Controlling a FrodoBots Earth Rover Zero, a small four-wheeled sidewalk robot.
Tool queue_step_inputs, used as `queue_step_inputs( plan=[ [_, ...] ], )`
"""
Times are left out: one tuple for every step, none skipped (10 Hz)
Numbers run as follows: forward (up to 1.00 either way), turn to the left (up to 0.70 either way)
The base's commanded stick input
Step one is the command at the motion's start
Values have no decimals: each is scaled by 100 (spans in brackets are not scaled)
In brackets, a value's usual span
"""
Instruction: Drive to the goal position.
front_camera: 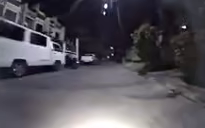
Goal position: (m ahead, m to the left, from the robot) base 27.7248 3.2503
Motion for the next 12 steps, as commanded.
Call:
queue_step_inputs(
  plan=[
    [100, -39],
    [100, -39],
    [100, -35],
    [100, -17],
    [100, 5],
    [100, 5],
    [100, 5],
    [100, 5],
    [100, 30],
    [100, 39],
    [100, 39],
    [100, 27]
  ],
)
